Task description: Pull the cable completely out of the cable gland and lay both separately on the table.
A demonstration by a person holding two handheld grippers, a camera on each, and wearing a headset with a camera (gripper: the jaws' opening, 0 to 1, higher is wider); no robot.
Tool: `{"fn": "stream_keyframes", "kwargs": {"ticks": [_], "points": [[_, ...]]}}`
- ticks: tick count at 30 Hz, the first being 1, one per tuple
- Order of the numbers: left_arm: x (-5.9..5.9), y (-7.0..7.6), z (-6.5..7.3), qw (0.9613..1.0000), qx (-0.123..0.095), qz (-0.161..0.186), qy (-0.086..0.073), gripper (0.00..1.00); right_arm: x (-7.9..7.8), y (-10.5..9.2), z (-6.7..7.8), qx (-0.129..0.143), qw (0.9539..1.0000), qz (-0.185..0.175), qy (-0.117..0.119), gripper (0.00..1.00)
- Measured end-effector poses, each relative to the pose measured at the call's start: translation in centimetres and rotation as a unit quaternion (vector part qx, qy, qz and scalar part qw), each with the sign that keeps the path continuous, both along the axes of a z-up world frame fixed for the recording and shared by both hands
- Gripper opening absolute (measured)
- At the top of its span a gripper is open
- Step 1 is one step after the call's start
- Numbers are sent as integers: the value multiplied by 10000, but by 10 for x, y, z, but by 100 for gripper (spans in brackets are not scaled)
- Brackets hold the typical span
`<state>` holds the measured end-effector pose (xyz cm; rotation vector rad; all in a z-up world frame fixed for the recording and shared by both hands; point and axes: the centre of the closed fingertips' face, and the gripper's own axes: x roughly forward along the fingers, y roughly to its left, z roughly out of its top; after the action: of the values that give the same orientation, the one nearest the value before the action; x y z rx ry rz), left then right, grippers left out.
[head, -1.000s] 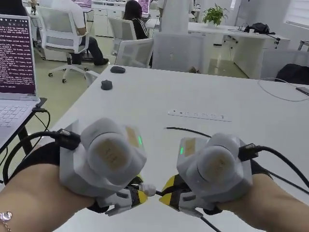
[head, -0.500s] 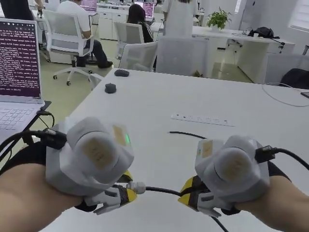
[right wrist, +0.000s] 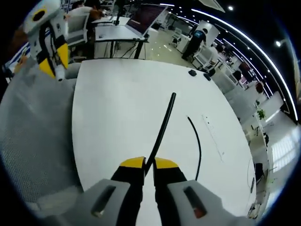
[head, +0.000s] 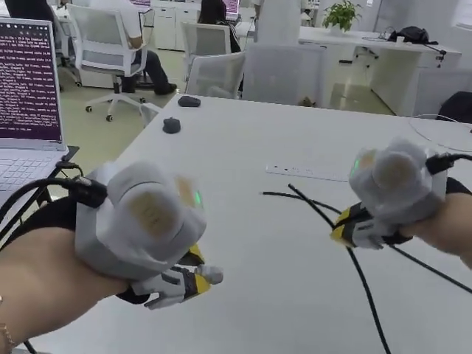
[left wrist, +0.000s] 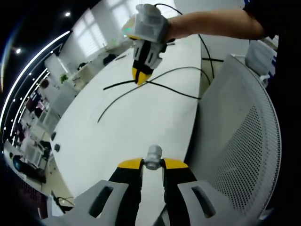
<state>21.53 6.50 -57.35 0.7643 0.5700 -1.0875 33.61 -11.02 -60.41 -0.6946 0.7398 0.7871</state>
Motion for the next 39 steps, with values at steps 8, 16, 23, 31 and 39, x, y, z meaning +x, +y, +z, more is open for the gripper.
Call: {"fn": "stream_keyframes", "kwargs": {"ticks": [8, 16, 23, 31, 39], "points": [[12, -16, -2, 9997, -73, -141, 206, 17, 75, -36, -42, 414, 9946, -925, 221, 4], [16, -29, -17, 9979, -124, -277, 573, 17, 120, -76, -79, 252, 9868, -1569, 320, 10], [29, -45, -39, 9954, -21, -704, 644, 17, 94, -85, -44, 282, 9907, -1327, 136, 24], [43, -64, -109, 9871, 282, -1290, 900, 17, 17, -76, 3, 1023, 9883, -1131, -58, 21], [45, -89, -155, 9775, -136, -1100, 1792, 17, -56, -76, 18, 1179, 9876, -1030, -87, 19]]}}
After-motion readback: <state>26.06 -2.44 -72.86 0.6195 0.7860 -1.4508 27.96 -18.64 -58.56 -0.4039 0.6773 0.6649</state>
